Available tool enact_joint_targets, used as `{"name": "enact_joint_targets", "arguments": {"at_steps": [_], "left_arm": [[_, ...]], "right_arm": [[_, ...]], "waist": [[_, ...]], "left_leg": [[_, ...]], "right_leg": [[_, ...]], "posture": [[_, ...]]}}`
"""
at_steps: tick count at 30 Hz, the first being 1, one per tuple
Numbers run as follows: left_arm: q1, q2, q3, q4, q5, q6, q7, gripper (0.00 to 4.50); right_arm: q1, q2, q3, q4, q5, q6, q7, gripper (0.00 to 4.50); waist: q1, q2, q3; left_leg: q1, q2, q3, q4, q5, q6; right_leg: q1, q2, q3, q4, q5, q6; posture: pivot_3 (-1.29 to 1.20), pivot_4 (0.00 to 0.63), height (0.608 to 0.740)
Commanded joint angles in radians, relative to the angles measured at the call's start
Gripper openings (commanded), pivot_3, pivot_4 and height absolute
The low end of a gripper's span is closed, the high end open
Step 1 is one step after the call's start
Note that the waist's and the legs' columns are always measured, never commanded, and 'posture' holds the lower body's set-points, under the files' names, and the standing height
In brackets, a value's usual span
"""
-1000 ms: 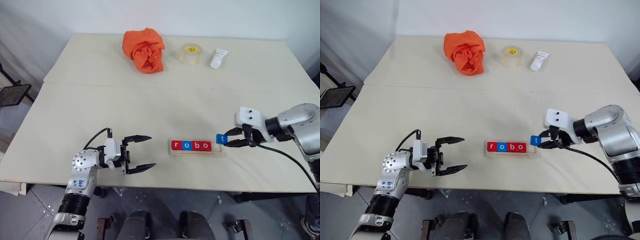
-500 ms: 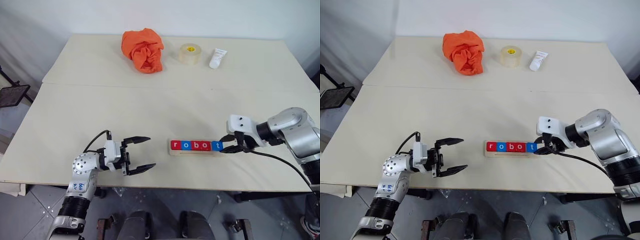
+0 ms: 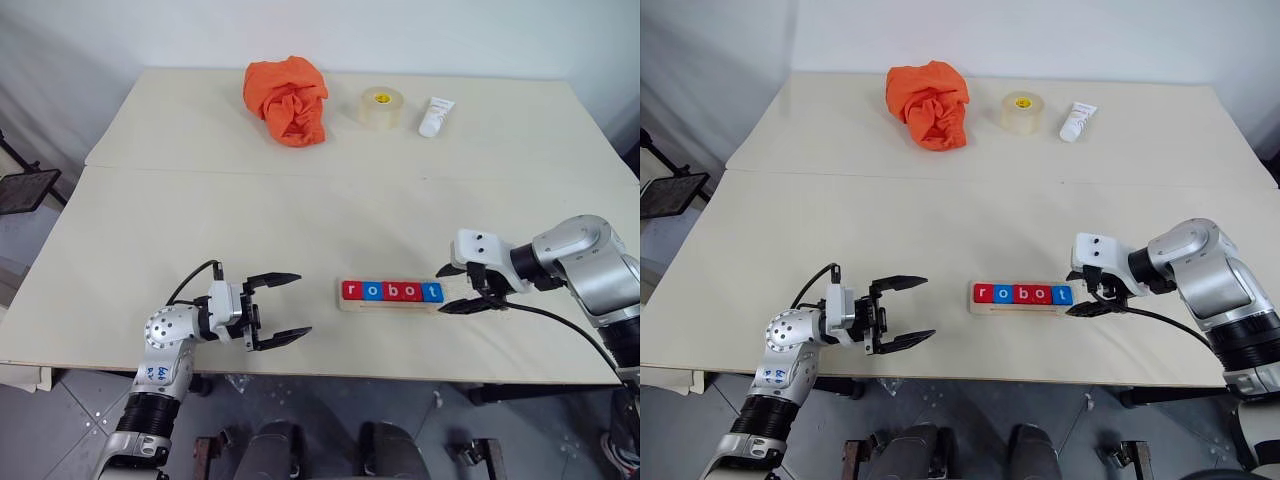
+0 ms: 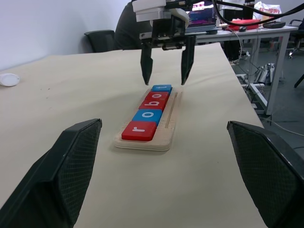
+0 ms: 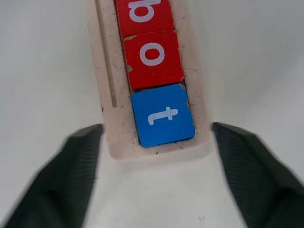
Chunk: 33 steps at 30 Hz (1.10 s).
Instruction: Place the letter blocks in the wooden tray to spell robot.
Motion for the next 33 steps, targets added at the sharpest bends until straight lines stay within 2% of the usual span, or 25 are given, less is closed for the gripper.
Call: {"name": "enact_joint_targets", "arguments": {"at_steps": [1,6,10,13,16,19,22,28,33], "left_arm": [[-0.004,-0.005,-0.004,-0.009,0.006,-0.014,0.004,4.50],[0.002,-0.008,-0.005,-0.012,0.006,-0.016,0.004,4.50],[0.011,-0.008,0.017,-0.030,0.016,-0.007,0.057,4.50],[0.011,0.012,0.041,-0.051,0.029,0.014,0.109,4.50],[-0.003,0.029,0.059,-0.040,0.028,0.022,0.132,4.50],[-0.006,0.058,0.086,-0.037,-0.049,0.057,0.062,4.50],[-0.009,0.087,0.099,-0.023,-0.072,0.074,0.021,4.50],[-0.016,0.115,0.126,-0.013,-0.105,0.114,-0.024,4.50],[-0.011,0.113,0.141,-0.045,-0.127,0.159,-0.028,4.50]], "right_arm": [[-0.004,-0.033,-0.053,-0.061,0.024,0.027,0.001,4.46],[0.043,-0.047,-0.111,-0.119,0.066,0.078,-0.021,4.46],[0.209,-0.043,-0.339,-0.161,0.198,0.065,-0.060,4.46],[0.380,-0.048,-0.506,-0.156,0.273,-0.018,-0.020,4.46],[0.468,-0.034,-0.597,-0.118,0.318,-0.104,0.005,4.46],[0.531,-0.015,-0.684,-0.053,0.387,-0.185,0.063,4.46],[0.546,-0.016,-0.720,0.010,0.425,-0.243,0.109,4.46],[0.571,-0.070,-0.715,0.160,0.402,-0.371,0.190,4.46],[0.548,-0.092,-0.699,0.215,0.416,-0.397,0.186,4.46]], "waist": [[0.000,0.000,0.000],[0.003,0.000,0.000],[0.014,0.000,0.000],[0.028,-0.001,0.000],[0.026,0.000,0.000],[0.024,0.000,0.000],[0.019,0.000,0.000],[0.025,0.000,0.000],[0.023,0.000,0.000]], "left_leg": [[0.000,0.000,0.000,0.000,0.000,0.000],[0.000,0.000,0.000,0.000,0.000,0.000],[0.000,0.000,-0.001,0.000,0.000,0.000],[0.000,-0.001,-0.002,0.000,0.000,0.000],[0.000,-0.001,-0.001,0.000,0.000,0.000],[0.001,-0.001,0.000,0.000,0.000,0.000],[0.002,0.000,0.001,0.000,0.000,0.000],[0.002,0.000,0.001,0.000,0.000,0.000],[0.002,0.000,0.001,0.000,0.000,0.000]], "right_leg": [[0.000,0.000,0.000,0.000,0.000,0.000],[0.000,0.000,0.000,0.000,0.000,0.000],[0.000,0.000,-0.001,0.000,0.000,0.000],[0.001,0.000,-0.001,0.000,0.000,0.000],[0.001,0.000,0.000,0.000,0.000,0.000],[0.003,0.000,0.000,-0.001,0.000,0.000],[0.003,0.001,0.000,-0.001,0.000,0.000],[0.003,0.000,0.001,-0.001,0.000,0.000],[0.003,0.000,0.000,-0.001,0.000,0.000]], "posture": [[0.00,0.150,0.740],[0.00,0.150,0.740],[0.00,0.150,0.740],[0.00,0.150,0.740],[0.00,0.150,0.740],[0.00,0.150,0.740],[0.00,0.150,0.740],[0.00,0.150,0.740],[0.00,0.150,0.740]]}}
